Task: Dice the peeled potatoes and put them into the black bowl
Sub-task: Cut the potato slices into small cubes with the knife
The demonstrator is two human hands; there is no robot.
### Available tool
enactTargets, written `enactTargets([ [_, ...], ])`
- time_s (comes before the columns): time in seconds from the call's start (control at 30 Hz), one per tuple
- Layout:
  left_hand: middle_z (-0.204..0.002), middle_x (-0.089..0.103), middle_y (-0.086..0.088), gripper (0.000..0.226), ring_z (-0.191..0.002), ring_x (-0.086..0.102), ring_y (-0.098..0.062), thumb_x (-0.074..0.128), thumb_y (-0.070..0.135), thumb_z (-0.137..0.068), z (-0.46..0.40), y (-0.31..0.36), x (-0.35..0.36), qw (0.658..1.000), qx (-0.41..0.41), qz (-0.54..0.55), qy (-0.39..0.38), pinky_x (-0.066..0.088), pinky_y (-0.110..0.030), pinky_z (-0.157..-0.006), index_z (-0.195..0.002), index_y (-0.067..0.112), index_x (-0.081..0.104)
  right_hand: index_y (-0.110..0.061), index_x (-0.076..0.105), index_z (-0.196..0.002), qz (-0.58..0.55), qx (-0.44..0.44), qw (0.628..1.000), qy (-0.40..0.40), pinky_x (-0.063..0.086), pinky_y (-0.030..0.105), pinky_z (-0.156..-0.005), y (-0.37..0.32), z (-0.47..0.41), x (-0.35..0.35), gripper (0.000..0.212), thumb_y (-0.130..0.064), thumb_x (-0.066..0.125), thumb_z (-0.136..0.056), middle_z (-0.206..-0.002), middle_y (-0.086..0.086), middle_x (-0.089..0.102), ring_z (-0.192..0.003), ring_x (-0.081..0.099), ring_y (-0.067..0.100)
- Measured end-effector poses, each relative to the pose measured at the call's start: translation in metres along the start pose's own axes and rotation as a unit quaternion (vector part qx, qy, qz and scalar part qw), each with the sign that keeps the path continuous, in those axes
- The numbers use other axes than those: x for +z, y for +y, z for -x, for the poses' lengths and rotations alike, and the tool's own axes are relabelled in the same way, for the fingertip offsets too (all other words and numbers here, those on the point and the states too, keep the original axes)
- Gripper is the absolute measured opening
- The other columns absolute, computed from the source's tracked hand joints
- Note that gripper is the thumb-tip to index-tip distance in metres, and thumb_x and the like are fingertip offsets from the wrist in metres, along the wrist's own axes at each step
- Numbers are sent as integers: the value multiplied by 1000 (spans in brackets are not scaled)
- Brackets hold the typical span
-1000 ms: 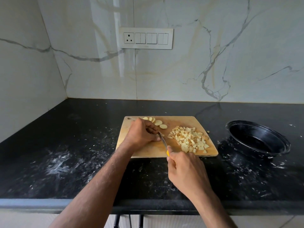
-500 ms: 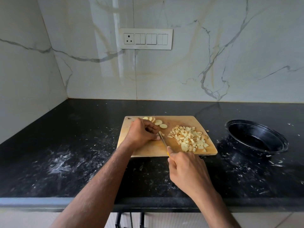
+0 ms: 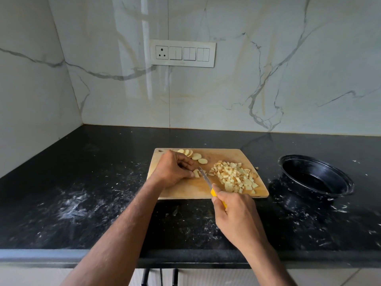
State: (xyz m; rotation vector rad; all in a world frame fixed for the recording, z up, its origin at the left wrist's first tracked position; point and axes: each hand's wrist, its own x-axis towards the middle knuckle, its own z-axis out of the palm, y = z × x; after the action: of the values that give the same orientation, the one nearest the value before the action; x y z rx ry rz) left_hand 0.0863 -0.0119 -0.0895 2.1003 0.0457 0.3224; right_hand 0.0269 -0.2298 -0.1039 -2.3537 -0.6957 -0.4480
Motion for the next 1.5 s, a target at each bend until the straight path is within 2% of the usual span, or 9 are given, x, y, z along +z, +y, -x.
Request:
enactTargets([
  [0.13, -78, 76, 4, 31, -70, 69, 0, 90, -2, -66, 0, 1, 2, 1000, 1, 0, 12, 53, -12, -66, -93, 10, 78, -20, 66, -130, 8, 1, 1000, -26, 34, 16, -39, -4, -5, 4, 32, -27, 58, -100, -75, -5, 74, -41, 48, 10],
  [0.4, -76, 75, 2, 30, -66, 69, 0, 89, -3, -67, 0, 3, 3, 1000, -4, -4, 17, 52, -11, -64, -90, 11, 77, -24, 68, -127, 70, 0, 996, -48, 30, 14, -40, -3, -6, 8, 33, -34, 48, -103, -65, -9, 66, -42, 45, 7],
  [0.6, -73, 74, 6, 30, -67, 68, 1, 89, -2, -68, 1, 3, 4, 1000, 0, -7, 19, 52, -11, -64, -87, 17, 77, -23, 68, -125, 80, 0, 995, -53, 26, 15, -37, -6, -8, 10, 32, -33, 49, -102, -75, -8, 72, -39, 41, 7],
  [0.8, -78, 76, 0, 28, -69, 70, -2, 86, -4, -70, 0, 2, 4, 1000, 3, -21, 8, 53, -11, -66, -94, 9, 78, -18, 72, -99, 99, 5, 994, -51, 24, 17, -39, -6, -17, 14, 28, -33, 49, -101, -50, -9, 45, -40, 41, 12],
  [0.97, -77, 77, -3, 27, -70, 72, -7, 83, -9, -71, 1, 3, 6, 1000, 5, -16, 15, 55, -14, -68, -93, 8, 79, -16, 68, -86, 119, -6, 992, -42, 23, 20, -39, -8, -24, 17, 35, -34, 44, -104, -61, -3, 62, -42, 43, 14],
  [1.13, -75, 76, 1, 29, -70, 71, -5, 85, -7, -70, 1, 4, 9, 999, -19, 2, 35, 56, -15, -66, -86, 15, 77, -20, 73, -108, 102, -6, 993, -53, 25, 17, -39, -7, -14, 11, 30, -33, 47, -102, -56, -10, 51, -42, 41, 11],
  [1.2, -78, 76, 2, 28, -74, 72, -6, 86, -5, -70, 0, 3, 9, 999, -21, 2, 37, 58, -17, -69, -88, 14, 77, -25, 68, -125, 85, -5, 995, -60, 23, 14, -41, -5, -5, 5, 31, -31, 51, -101, -73, -9, 68, -43, 38, 7],
  [1.3, -79, 76, 2, 27, -73, 72, -5, 86, -5, -70, 0, 2, 8, 999, -21, 6, 34, 56, -16, -68, -90, 11, 77, -25, 70, -123, 62, -3, 996, -61, 30, 10, -47, 2, 5, 0, 30, -31, 55, -98, -99, -13, 76, -47, 42, 8],
  [1.5, -77, 76, -1, 23, -75, 73, -14, 88, 1, -71, 0, -2, 6, 998, 4, 27, 53, 57, -18, -70, -90, 10, 77, -19, 68, -127, -4, 22, 1000, 2, 30, 11, -41, 0, 5, -2, 32, -24, 62, -96, -68, -6, 70, -43, 48, 5],
])
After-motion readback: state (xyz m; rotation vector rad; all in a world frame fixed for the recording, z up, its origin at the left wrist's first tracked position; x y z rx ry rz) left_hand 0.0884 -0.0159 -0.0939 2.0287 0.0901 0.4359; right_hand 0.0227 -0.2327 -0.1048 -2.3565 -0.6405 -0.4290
